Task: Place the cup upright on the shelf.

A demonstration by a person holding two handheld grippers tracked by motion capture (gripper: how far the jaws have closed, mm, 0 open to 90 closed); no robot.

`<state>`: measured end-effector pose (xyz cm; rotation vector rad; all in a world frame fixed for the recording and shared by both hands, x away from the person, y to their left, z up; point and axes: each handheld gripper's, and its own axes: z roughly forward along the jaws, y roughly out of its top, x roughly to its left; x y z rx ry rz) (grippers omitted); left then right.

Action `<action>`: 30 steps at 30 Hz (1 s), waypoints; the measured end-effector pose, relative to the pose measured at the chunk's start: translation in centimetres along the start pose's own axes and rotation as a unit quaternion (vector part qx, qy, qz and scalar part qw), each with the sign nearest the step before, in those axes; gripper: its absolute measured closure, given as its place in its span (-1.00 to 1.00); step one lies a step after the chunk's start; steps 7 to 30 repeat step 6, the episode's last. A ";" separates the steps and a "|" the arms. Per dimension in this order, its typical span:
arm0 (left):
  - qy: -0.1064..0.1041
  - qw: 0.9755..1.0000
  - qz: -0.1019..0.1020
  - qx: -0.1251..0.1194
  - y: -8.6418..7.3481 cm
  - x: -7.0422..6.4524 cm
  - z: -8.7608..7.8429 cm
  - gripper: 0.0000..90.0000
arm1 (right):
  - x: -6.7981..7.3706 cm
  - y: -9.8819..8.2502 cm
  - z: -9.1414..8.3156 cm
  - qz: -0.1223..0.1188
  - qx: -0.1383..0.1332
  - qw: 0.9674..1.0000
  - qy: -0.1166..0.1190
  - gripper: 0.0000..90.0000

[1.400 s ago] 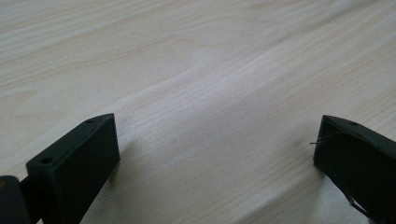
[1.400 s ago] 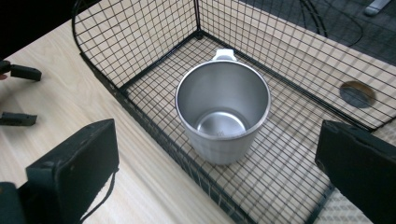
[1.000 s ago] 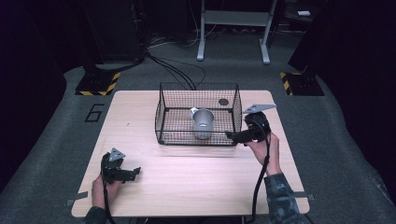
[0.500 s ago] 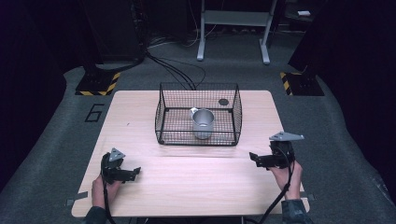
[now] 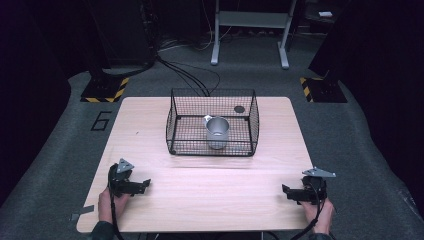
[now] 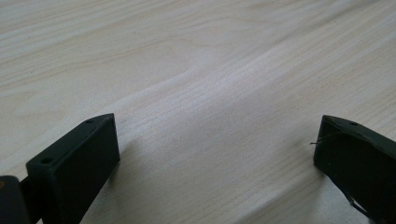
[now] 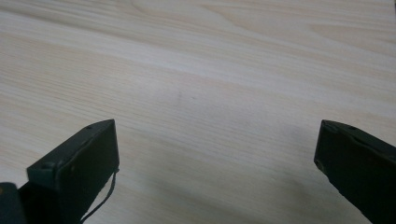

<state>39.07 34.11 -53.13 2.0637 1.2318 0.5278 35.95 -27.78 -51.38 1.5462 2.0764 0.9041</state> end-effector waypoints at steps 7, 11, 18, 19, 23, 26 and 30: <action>0.000 1.000 0.000 0.000 0.0 0.0 0.0 -1.00 | -0.2 -0.6 1.0 0.006 0.008 1.000 -0.012 -1.00; 0.000 1.000 0.000 0.000 0.0 0.0 0.0 -1.00 | -0.2 -0.6 1.0 0.006 0.008 1.000 -0.012 -1.00; 0.000 1.000 0.000 0.000 0.0 0.0 0.0 -1.00 | -0.2 -0.6 1.0 0.006 0.008 1.000 -0.012 -1.00; 0.000 1.000 0.000 0.000 0.0 0.0 0.0 -1.00 | -0.2 -0.6 1.0 0.006 0.008 1.000 -0.012 -1.00; 0.000 1.000 0.000 0.000 0.0 0.0 0.0 -1.00 | -0.2 -0.6 1.0 0.006 0.008 1.000 -0.012 -1.00; 0.000 1.000 0.000 0.000 0.0 0.0 0.0 -1.00 | -0.2 -0.6 1.0 0.006 0.008 1.000 -0.012 -1.00; 0.000 1.000 0.000 0.000 0.0 0.0 0.0 -1.00 | -0.2 -0.6 1.0 0.006 0.008 1.000 -0.012 -1.00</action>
